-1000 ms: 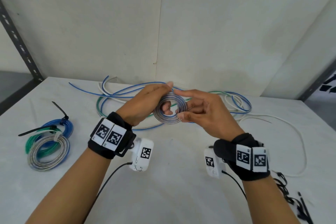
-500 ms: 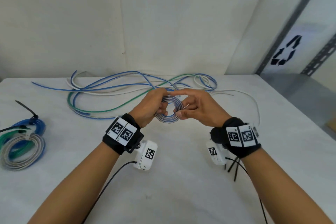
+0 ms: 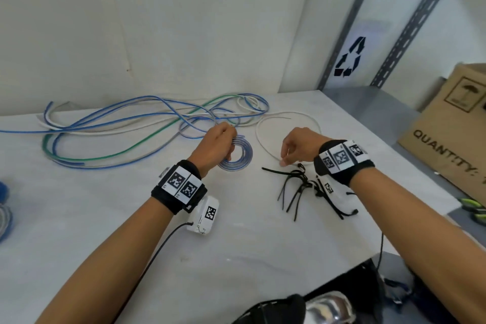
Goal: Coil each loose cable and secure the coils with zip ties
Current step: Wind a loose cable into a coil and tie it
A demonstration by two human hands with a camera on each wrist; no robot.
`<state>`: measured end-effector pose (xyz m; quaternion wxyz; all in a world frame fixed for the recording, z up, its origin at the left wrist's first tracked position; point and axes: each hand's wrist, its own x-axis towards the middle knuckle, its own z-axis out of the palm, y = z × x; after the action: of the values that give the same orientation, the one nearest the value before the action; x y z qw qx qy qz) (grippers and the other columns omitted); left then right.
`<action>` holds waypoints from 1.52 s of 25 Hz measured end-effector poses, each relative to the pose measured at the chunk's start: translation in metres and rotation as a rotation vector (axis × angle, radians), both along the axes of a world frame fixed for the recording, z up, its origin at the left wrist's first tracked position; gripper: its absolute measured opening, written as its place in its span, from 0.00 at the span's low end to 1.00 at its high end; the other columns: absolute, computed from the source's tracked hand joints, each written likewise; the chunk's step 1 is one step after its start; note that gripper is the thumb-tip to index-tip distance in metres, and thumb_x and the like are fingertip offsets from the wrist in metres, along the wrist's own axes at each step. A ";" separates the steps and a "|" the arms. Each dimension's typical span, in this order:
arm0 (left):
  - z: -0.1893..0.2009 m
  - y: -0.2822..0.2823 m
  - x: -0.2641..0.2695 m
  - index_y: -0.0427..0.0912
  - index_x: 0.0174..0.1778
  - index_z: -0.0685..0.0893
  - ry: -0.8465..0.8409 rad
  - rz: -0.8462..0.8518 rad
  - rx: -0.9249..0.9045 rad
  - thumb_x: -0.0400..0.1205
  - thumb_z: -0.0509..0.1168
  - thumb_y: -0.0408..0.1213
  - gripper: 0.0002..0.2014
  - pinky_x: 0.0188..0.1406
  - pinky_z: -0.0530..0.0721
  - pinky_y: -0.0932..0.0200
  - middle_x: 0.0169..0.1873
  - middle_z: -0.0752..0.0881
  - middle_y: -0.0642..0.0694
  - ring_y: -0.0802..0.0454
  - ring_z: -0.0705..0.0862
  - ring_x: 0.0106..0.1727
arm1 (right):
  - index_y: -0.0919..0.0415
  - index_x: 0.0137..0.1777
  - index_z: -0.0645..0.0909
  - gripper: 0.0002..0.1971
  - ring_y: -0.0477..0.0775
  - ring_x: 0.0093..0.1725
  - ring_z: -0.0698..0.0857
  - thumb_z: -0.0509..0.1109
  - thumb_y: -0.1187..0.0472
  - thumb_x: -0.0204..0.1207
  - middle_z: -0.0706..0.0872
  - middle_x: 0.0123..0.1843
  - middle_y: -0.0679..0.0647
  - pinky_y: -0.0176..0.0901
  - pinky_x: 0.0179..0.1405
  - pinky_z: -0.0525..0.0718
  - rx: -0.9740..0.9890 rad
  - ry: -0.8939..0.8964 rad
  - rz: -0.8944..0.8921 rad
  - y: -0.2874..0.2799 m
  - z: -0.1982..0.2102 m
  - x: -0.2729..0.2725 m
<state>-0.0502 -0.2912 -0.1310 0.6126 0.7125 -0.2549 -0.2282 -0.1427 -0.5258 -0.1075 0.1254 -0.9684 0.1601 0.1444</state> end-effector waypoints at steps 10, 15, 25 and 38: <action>0.002 0.023 0.016 0.45 0.35 0.67 0.001 0.079 -0.090 0.89 0.54 0.32 0.14 0.39 0.75 0.48 0.24 0.69 0.55 0.56 0.67 0.25 | 0.57 0.39 0.89 0.08 0.49 0.36 0.84 0.81 0.54 0.74 0.87 0.34 0.48 0.37 0.38 0.78 -0.046 -0.040 0.053 0.016 0.008 0.026; 0.017 0.043 0.039 0.46 0.33 0.65 0.037 0.201 -0.186 0.88 0.53 0.31 0.16 0.35 0.73 0.51 0.21 0.68 0.57 0.57 0.65 0.22 | 0.61 0.40 0.84 0.08 0.45 0.23 0.80 0.76 0.60 0.80 0.88 0.33 0.57 0.33 0.24 0.76 0.447 -0.490 0.081 0.059 0.056 0.051; 0.024 0.084 0.068 0.46 0.37 0.69 -0.196 0.409 -0.147 0.85 0.56 0.41 0.10 0.35 0.70 0.51 0.29 0.70 0.49 0.52 0.69 0.31 | 0.66 0.50 0.79 0.05 0.58 0.25 0.86 0.74 0.68 0.81 0.89 0.36 0.66 0.44 0.26 0.86 1.213 -0.926 0.055 0.179 0.024 0.108; 0.025 0.101 0.086 0.41 0.48 0.74 -0.096 0.523 -0.128 0.89 0.57 0.38 0.06 0.38 0.76 0.50 0.34 0.75 0.42 0.49 0.72 0.34 | 0.69 0.49 0.79 0.05 0.60 0.43 0.93 0.73 0.69 0.81 0.89 0.43 0.65 0.52 0.46 0.93 1.200 -1.066 0.145 0.208 -0.006 0.126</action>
<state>0.0358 -0.1902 -0.1061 0.6818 0.7239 -0.1049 -0.0116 -0.0167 -0.3176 -0.1137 0.6739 -0.6826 -0.0895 -0.2681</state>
